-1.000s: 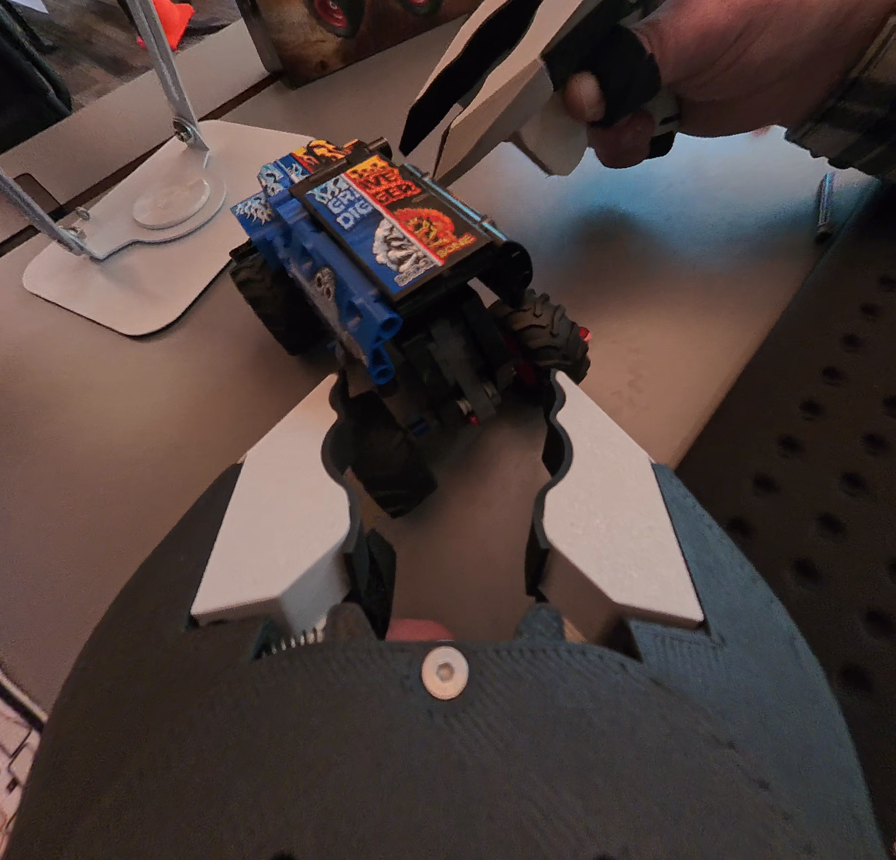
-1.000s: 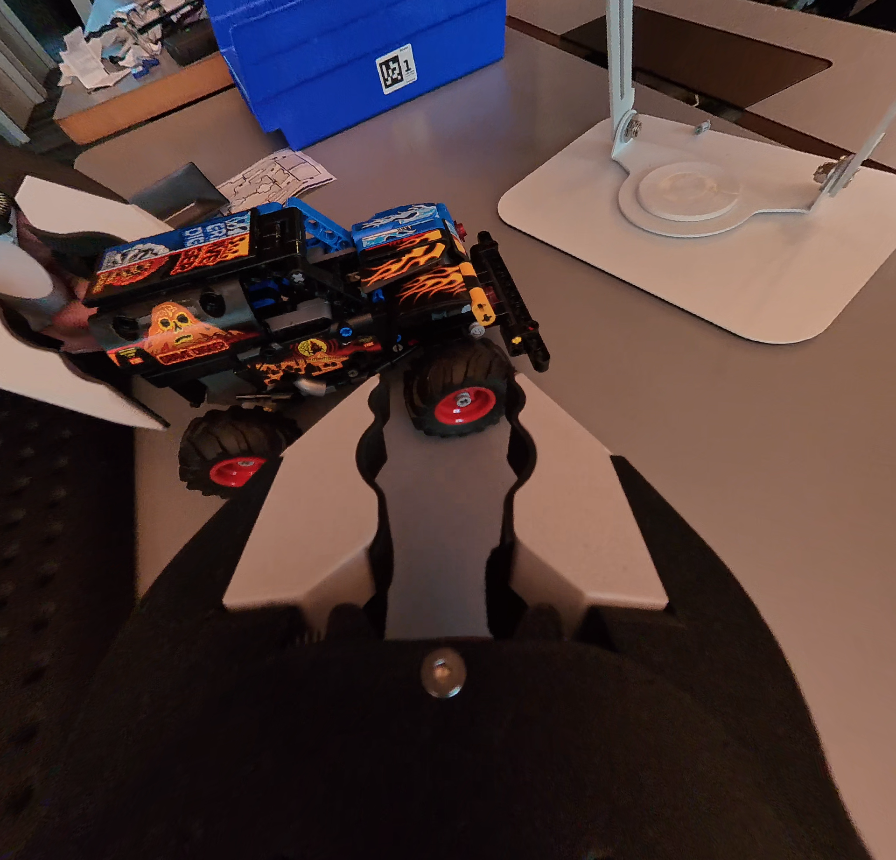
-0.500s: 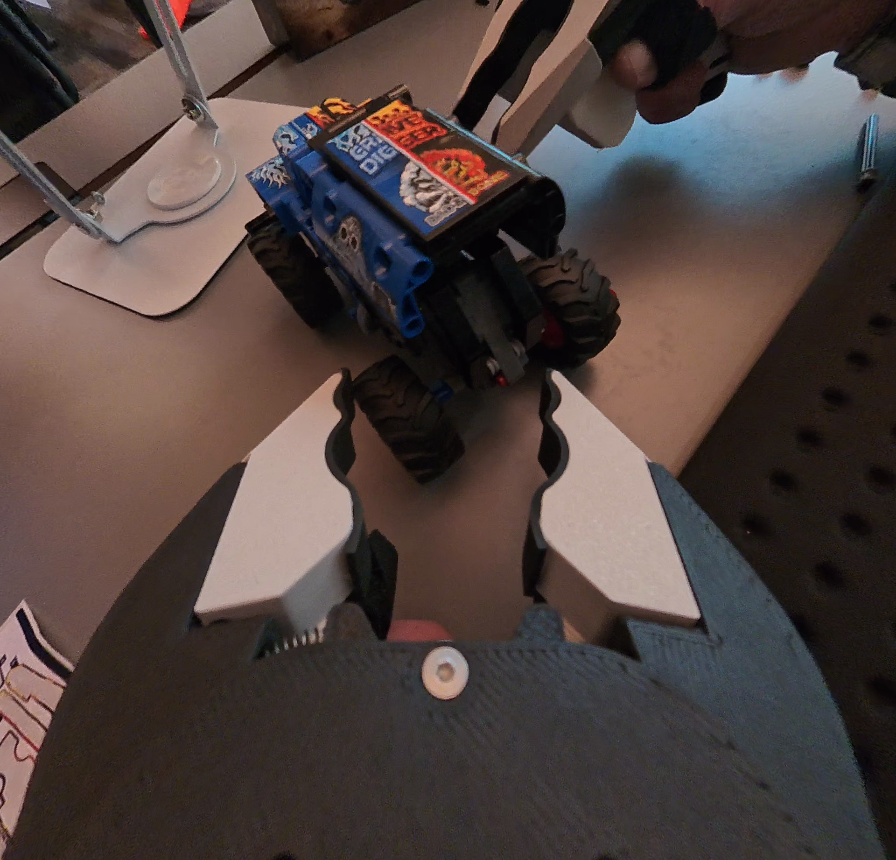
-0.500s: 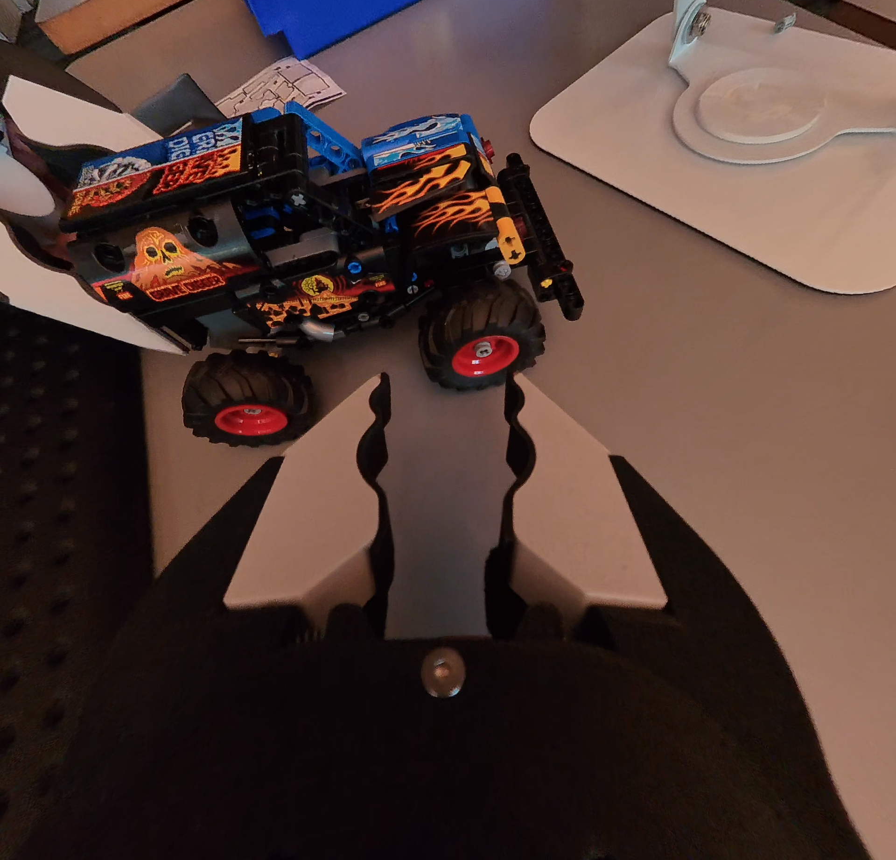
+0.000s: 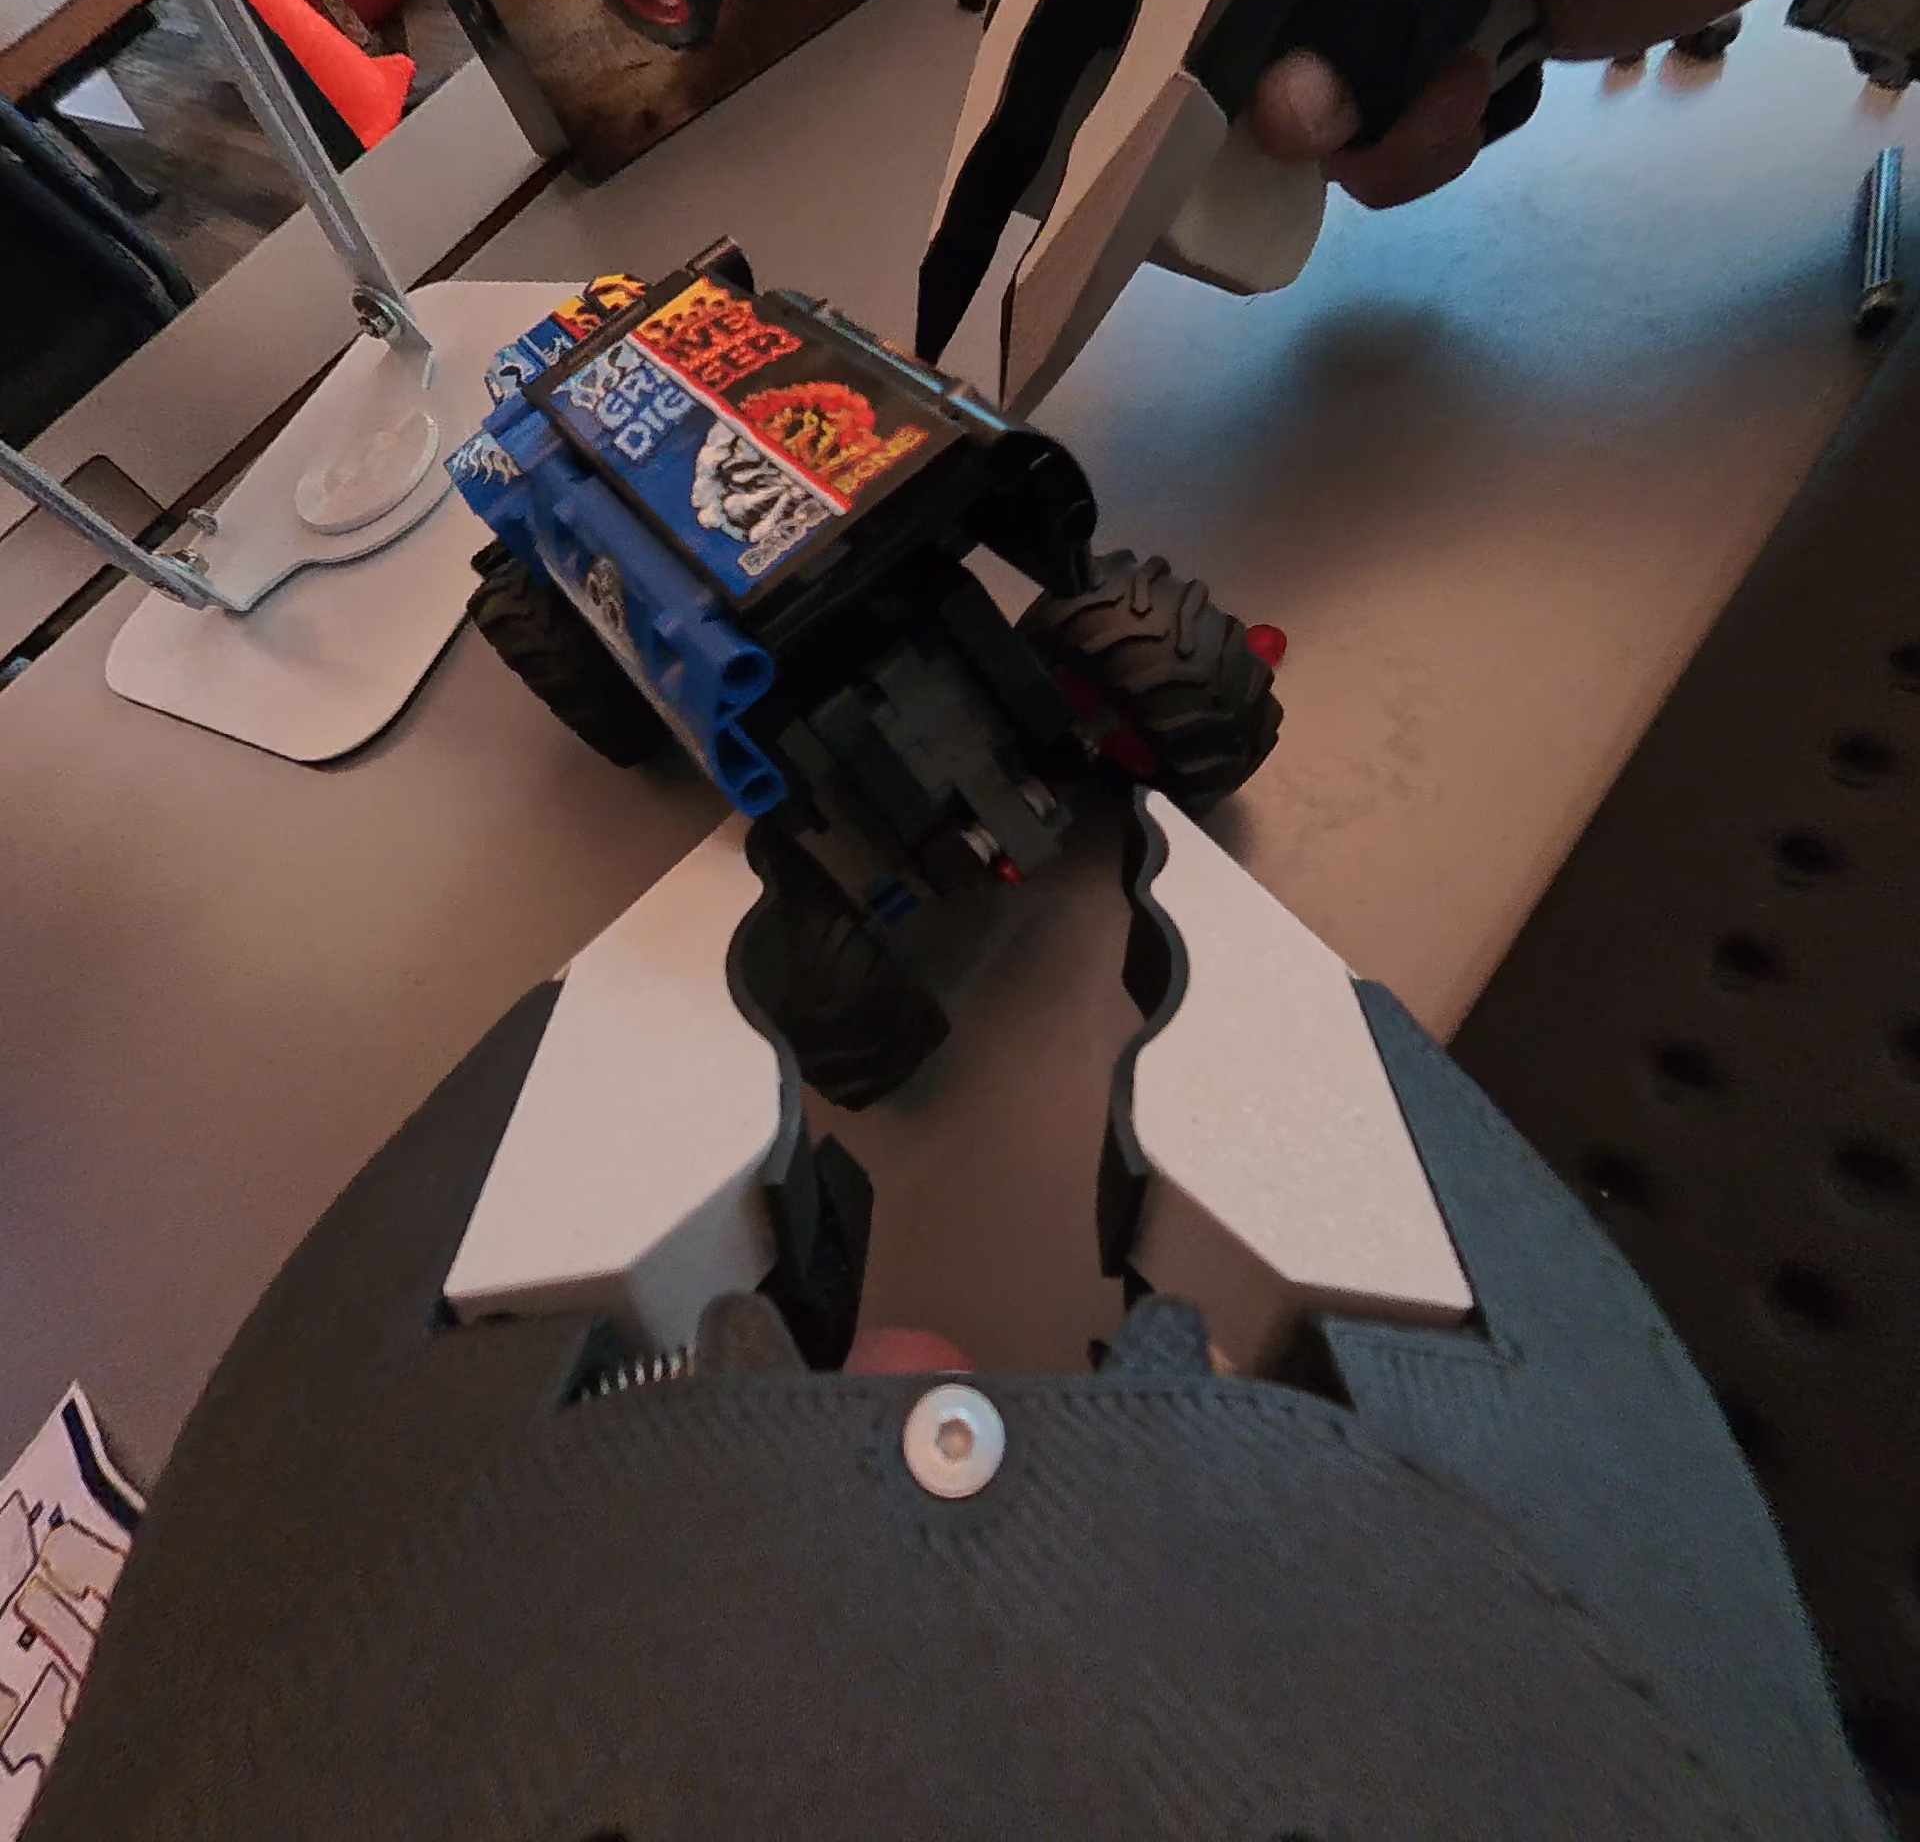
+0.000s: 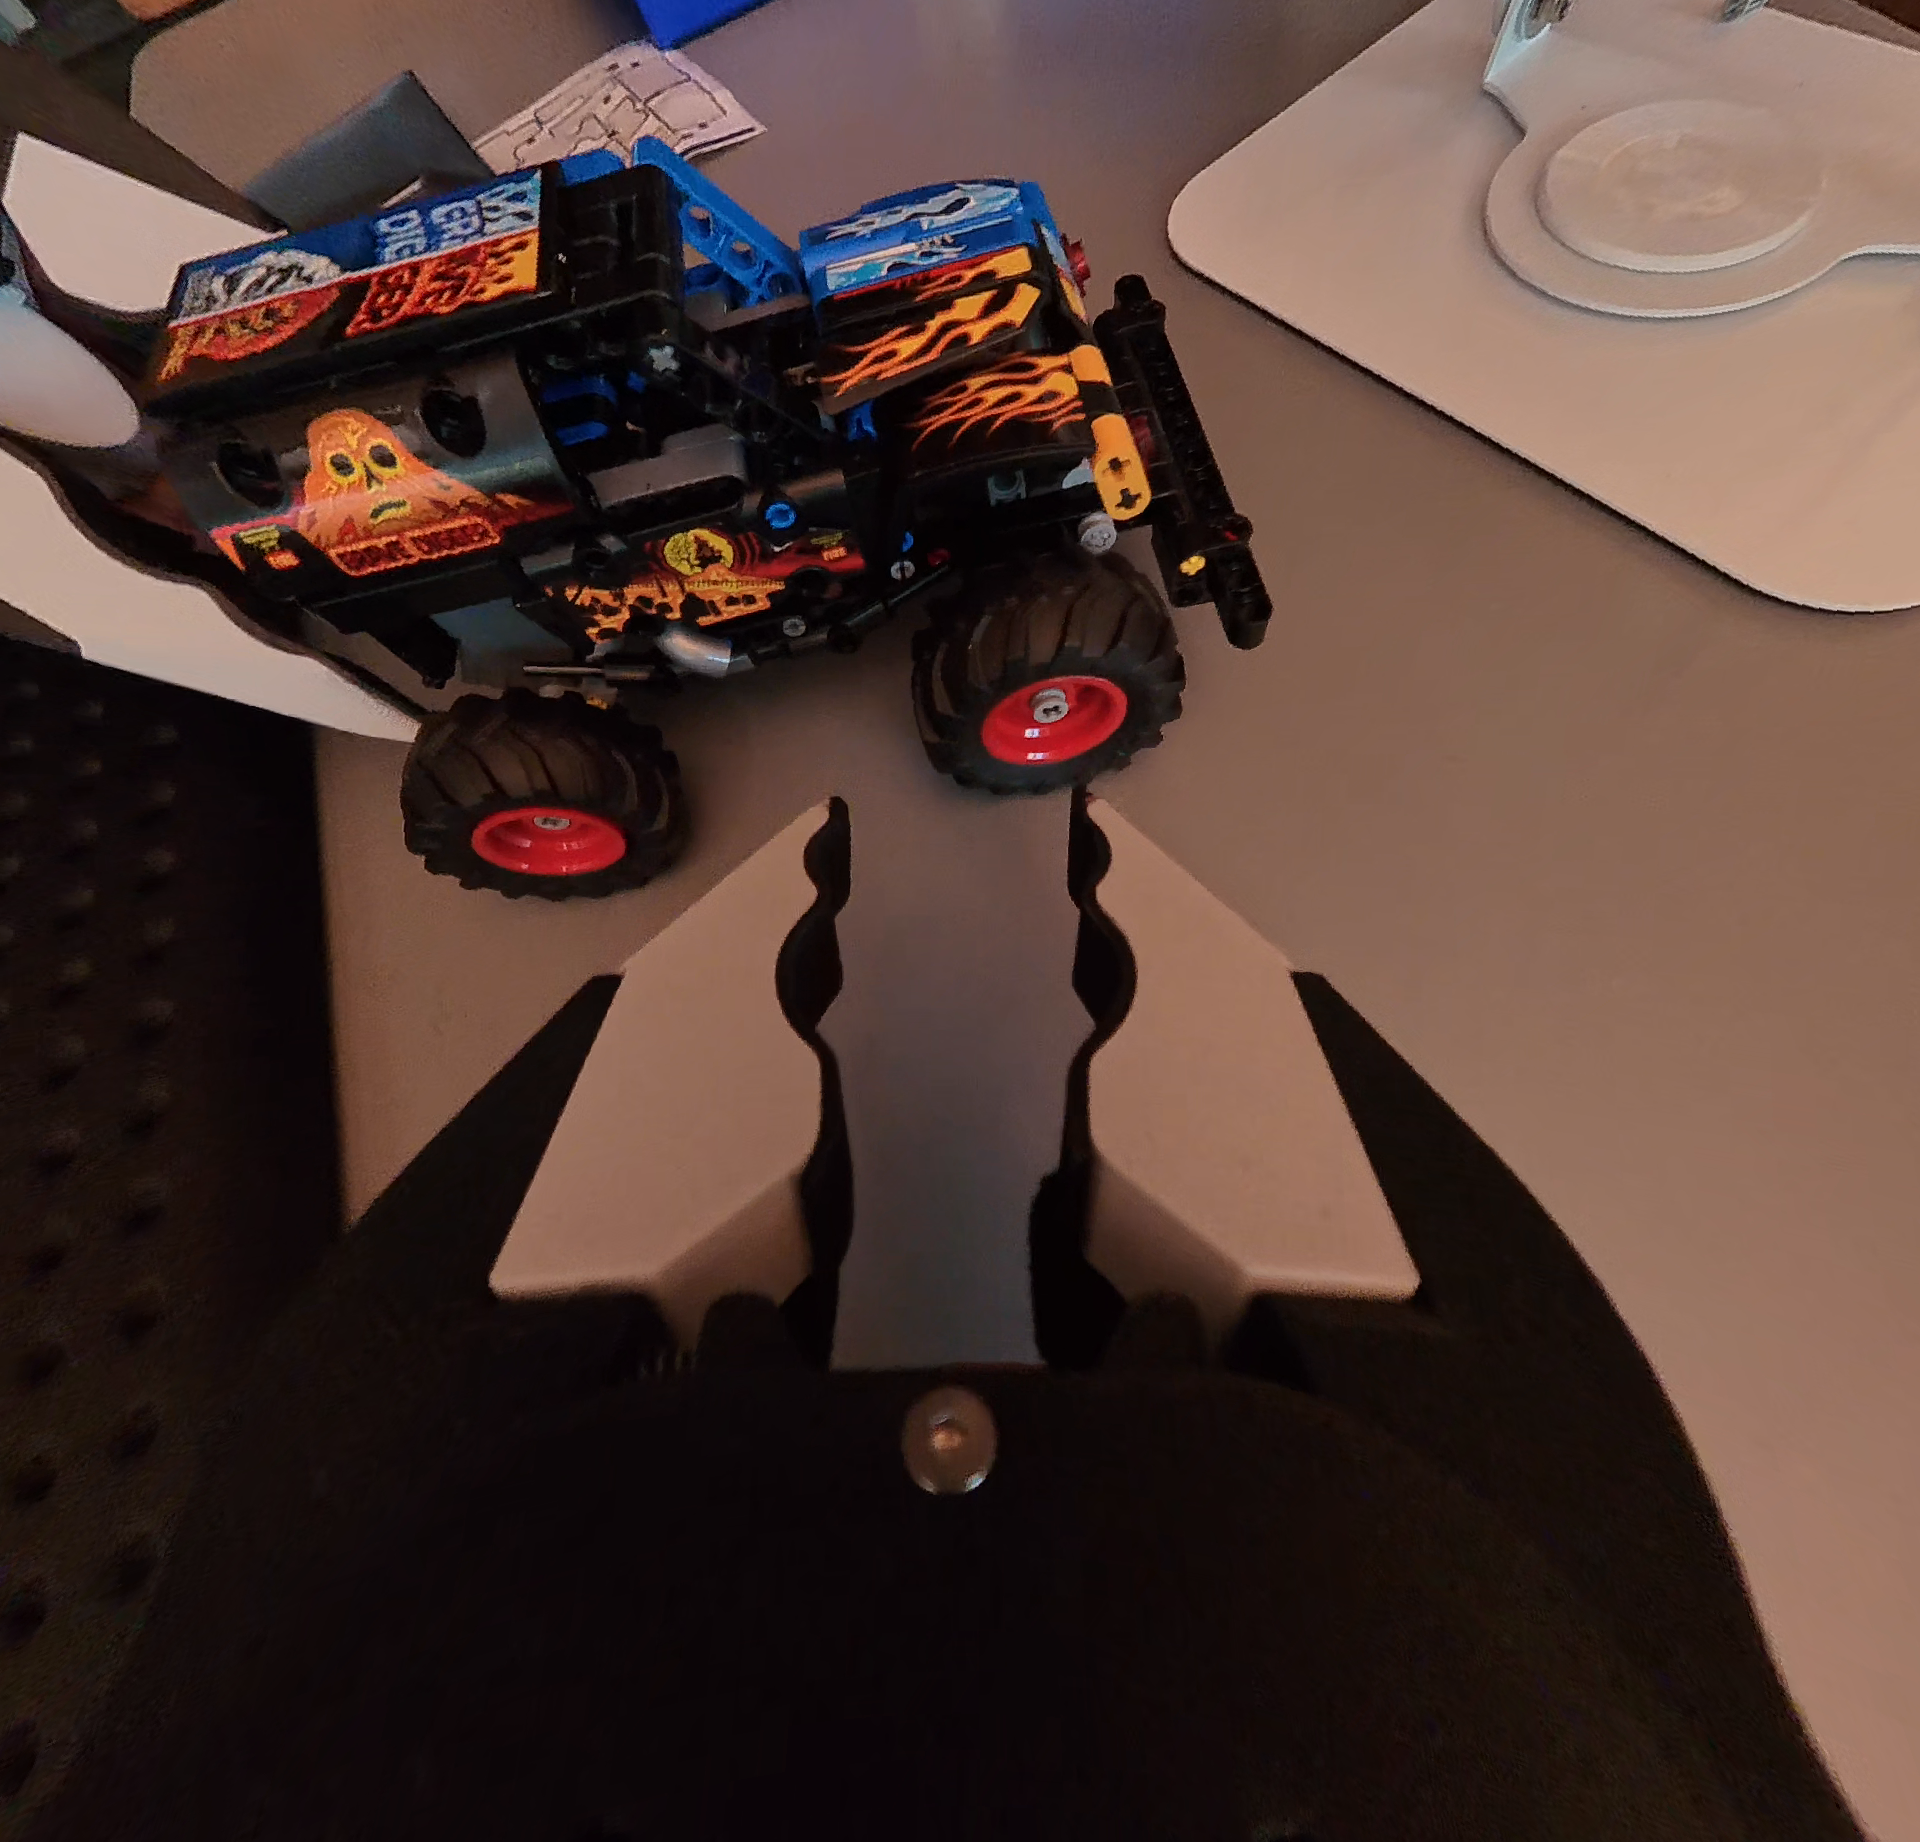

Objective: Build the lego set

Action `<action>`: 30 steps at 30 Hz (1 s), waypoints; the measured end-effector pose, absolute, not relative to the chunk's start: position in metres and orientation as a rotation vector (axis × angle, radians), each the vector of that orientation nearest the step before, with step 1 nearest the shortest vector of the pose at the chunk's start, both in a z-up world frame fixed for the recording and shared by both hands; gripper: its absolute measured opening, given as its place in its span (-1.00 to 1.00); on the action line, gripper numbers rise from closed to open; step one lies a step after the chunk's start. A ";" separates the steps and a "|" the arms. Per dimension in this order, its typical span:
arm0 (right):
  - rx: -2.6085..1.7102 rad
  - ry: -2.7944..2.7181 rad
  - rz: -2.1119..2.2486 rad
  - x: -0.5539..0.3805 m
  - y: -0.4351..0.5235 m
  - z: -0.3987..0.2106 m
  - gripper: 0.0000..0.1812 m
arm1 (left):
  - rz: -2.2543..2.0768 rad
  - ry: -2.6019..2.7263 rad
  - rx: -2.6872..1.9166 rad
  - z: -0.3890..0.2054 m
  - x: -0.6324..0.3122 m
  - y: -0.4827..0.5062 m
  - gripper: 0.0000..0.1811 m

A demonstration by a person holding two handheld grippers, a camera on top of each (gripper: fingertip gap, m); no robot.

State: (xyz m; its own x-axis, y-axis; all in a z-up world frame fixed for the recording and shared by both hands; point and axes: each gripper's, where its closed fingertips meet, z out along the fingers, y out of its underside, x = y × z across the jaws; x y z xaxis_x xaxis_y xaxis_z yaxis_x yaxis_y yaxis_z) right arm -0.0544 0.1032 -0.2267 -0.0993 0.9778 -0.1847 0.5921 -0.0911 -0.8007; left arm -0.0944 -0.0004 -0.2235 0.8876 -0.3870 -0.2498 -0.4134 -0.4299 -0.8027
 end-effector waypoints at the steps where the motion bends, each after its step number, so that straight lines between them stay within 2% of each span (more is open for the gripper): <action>1: -1.703 -1.729 1.074 -0.053 0.102 -0.227 -0.56 | 0.032 0.579 -2.063 -0.223 -0.094 -0.001 -0.30; 7: -1.677 -1.841 1.049 -0.039 0.091 -0.233 -0.58 | 0.026 0.579 -2.050 -0.220 -0.098 -0.005 -0.32; 17: -1.640 -1.934 1.029 -0.029 0.080 -0.241 -0.60 | 0.060 0.593 -2.040 -0.220 -0.099 -0.002 -0.50; 30: -1.598 -1.995 1.010 -0.028 0.072 -0.244 -0.59 | 0.069 0.530 -2.045 -0.221 -0.095 0.012 -0.40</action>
State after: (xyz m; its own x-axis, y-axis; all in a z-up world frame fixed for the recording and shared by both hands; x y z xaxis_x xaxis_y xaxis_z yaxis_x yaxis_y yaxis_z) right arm -0.0282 0.0718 -0.2443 -0.2734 0.9527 -0.1330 0.6710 0.0899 -0.7360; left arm -0.0951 0.0121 -0.2211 0.9029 -0.3399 -0.2630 -0.3961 -0.4208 -0.8161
